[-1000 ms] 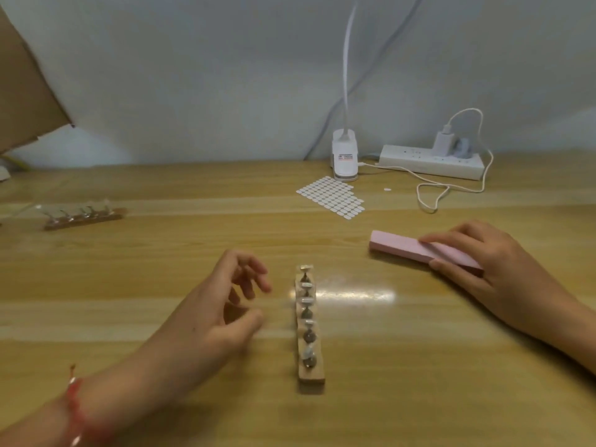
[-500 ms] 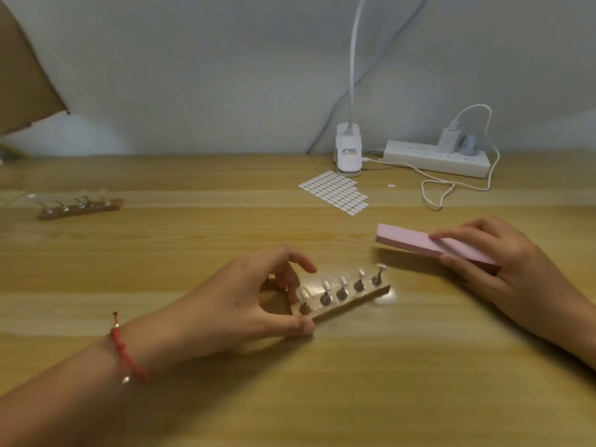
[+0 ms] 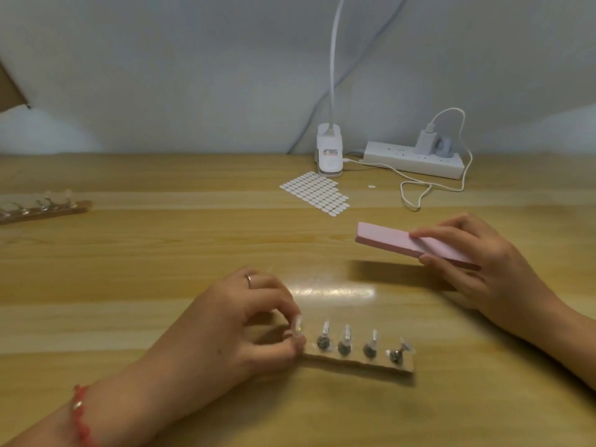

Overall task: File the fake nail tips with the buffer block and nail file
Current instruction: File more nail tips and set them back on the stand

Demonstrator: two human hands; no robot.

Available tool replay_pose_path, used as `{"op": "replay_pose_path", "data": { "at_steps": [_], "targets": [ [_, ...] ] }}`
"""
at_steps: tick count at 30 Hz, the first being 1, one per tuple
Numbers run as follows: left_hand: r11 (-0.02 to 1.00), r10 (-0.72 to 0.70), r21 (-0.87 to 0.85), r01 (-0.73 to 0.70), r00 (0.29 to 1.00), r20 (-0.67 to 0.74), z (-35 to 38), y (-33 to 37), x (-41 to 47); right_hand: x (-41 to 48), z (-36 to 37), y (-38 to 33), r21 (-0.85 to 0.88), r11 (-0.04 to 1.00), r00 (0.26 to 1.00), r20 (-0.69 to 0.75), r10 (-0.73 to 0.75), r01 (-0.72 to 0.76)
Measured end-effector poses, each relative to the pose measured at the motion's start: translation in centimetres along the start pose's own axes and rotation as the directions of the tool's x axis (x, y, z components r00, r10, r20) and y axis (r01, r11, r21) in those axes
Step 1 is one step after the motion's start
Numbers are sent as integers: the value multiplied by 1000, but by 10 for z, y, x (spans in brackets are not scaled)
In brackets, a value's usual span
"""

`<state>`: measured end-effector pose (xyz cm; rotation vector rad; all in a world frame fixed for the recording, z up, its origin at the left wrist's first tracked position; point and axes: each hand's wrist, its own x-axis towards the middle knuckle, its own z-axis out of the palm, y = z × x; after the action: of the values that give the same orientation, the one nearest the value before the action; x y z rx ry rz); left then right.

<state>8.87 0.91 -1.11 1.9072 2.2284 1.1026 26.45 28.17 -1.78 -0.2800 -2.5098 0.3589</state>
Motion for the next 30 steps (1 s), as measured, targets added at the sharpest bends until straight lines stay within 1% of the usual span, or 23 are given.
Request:
{"op": "replay_pose_path", "data": {
  "at_steps": [1,2,4,5,6,7,9,10,12,14,16,18,20,23,25,26,28,30],
  "targets": [
    [984,119,132,-115,993,-22,0,4,2,0,0,0,0,1000,1000,1,-3,3],
    [951,212,232,-203,977,-15,-1,7,3,0,0,0,-4,1000,1000,1,-7,7],
    [899,312,319,-300,950,14,-2,9,1,-1,0,-1,-9,1000,1000,-3,-17,17],
    [896,325,318,-309,946,1,-3,9,-1,-2,0,-1,-11,1000,1000,-5,-19,19],
    [913,310,292,-285,950,-40,-4,9,-4,-2,-1,-1,-10,1000,1000,-4,-17,17],
    [947,260,223,-231,959,-110,-5,8,-5,-1,-3,-2,-5,1000,1000,-6,-11,11],
    [996,82,-24,-91,965,-249,-10,8,-4,1,-9,-7,25,1000,1000,-29,-7,8],
    [989,-6,-141,-36,957,-290,-12,9,-3,2,-13,-12,37,999,998,-50,-23,25],
    [958,-138,-283,45,937,-320,-12,10,3,8,-20,-25,47,995,994,-79,-79,83],
    [899,-255,-421,118,923,-286,-5,9,9,13,-23,-44,102,987,989,-87,-117,126],
    [822,-338,-549,152,906,-255,7,10,14,16,-20,-64,160,974,986,-71,-151,161],
    [784,-351,-605,140,904,-246,16,13,19,16,-10,-82,156,964,976,-64,-208,215],
    [782,-324,-613,115,915,-241,20,15,20,17,0,-89,138,952,961,-87,-261,271],
    [821,-282,-564,90,922,-264,21,11,17,17,9,-86,103,947,948,-130,-289,303],
    [833,-253,-549,71,931,-264,20,9,15,12,15,-87,98,937,938,-125,-323,335],
    [841,-225,-538,53,939,-259,21,9,15,9,19,-88,94,924,926,-112,-361,371],
    [886,-138,-463,-1,954,-267,22,9,13,5,22,-90,67,899,901,-83,-427,432],
    [924,-109,-381,-12,949,-295,24,8,12,9,16,-83,50,918,917,-97,-388,394]
  ]
}}
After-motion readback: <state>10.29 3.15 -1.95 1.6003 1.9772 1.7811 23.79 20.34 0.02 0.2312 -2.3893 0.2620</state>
